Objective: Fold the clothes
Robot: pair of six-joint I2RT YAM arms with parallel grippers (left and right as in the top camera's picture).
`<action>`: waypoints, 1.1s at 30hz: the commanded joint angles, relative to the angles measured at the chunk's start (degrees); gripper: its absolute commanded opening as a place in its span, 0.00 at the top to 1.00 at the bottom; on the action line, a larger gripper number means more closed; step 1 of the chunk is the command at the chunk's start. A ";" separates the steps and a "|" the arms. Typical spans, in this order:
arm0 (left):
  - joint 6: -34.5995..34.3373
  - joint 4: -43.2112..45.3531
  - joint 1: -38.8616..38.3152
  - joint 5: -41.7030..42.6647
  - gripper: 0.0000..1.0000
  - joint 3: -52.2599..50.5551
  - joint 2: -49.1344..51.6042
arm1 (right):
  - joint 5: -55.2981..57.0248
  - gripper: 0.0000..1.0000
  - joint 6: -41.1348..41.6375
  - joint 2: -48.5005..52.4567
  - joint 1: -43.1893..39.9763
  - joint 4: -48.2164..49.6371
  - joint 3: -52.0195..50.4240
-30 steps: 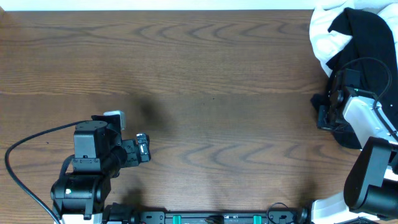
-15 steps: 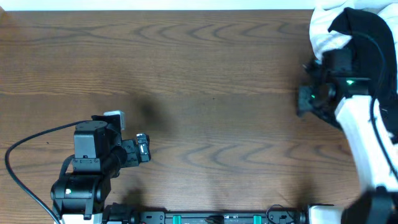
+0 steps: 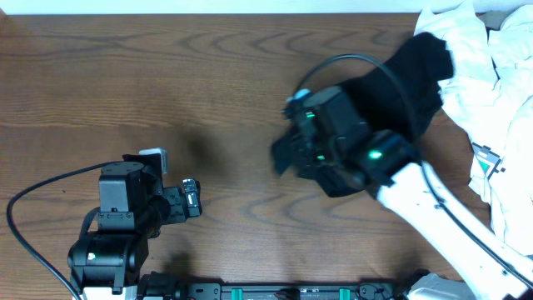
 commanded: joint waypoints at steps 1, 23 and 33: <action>-0.31 -0.15 -0.13 0.28 0.02 1.16 -0.11 | 4.37 0.68 0.63 2.64 2.03 2.75 0.50; -13.33 10.14 -8.20 15.34 0.02 -0.46 12.92 | 26.67 0.40 16.68 1.11 -20.06 -18.38 0.57; -14.25 28.30 -19.71 14.67 0.01 -0.48 37.51 | 25.42 0.40 16.59 1.14 -24.15 -22.67 0.55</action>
